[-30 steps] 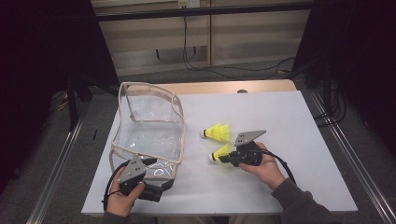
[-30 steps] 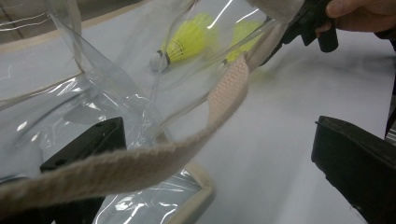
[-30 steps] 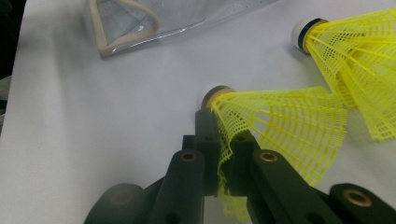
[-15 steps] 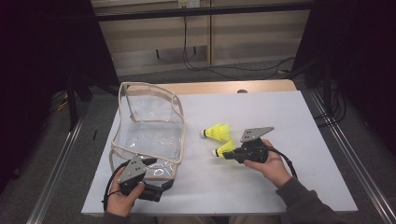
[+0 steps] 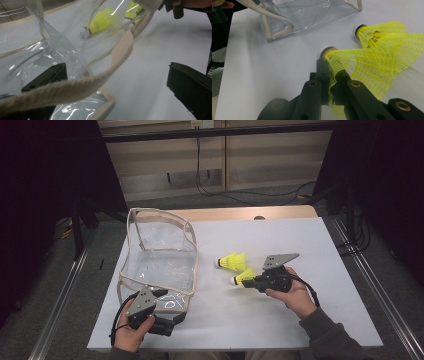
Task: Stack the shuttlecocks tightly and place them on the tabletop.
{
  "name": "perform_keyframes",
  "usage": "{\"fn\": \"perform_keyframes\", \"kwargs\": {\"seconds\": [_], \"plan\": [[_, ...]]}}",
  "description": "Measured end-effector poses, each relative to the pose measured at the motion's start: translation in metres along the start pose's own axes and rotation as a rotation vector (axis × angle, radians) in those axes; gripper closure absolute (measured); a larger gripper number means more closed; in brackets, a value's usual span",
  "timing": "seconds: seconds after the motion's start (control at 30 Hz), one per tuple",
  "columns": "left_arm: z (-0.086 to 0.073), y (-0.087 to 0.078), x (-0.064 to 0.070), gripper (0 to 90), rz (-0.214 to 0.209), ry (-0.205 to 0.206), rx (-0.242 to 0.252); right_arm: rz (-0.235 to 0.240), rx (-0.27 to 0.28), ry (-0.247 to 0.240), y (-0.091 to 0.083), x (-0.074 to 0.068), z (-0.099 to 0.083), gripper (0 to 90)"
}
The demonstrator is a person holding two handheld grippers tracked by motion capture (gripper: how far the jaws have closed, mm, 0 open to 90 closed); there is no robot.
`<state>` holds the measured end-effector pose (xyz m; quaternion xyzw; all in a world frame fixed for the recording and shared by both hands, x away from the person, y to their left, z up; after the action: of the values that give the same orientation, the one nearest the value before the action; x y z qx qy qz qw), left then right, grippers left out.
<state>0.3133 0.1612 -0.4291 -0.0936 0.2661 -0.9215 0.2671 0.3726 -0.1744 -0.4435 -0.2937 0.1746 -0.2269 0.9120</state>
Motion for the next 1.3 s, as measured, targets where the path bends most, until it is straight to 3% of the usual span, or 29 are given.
{"fn": "perform_keyframes", "kwargs": {"seconds": [1.3], "plan": [[0.000,0.000,0.000,3.4,0.003,0.002,-0.004,-0.033,0.027,0.032,-0.021,0.019,-0.002,86.4]]}}
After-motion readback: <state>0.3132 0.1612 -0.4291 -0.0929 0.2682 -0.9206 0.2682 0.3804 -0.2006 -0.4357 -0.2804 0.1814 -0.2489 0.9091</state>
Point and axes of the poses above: each handheld gripper's, and its own axes: y roughly forward along the jaws, z roughly out of its top, x roughly to its right, the point moved 4 cm from there along y, roughly forward along the jaws, and after that the axes turned 6 degrees about -x, right-handed, at the moved point
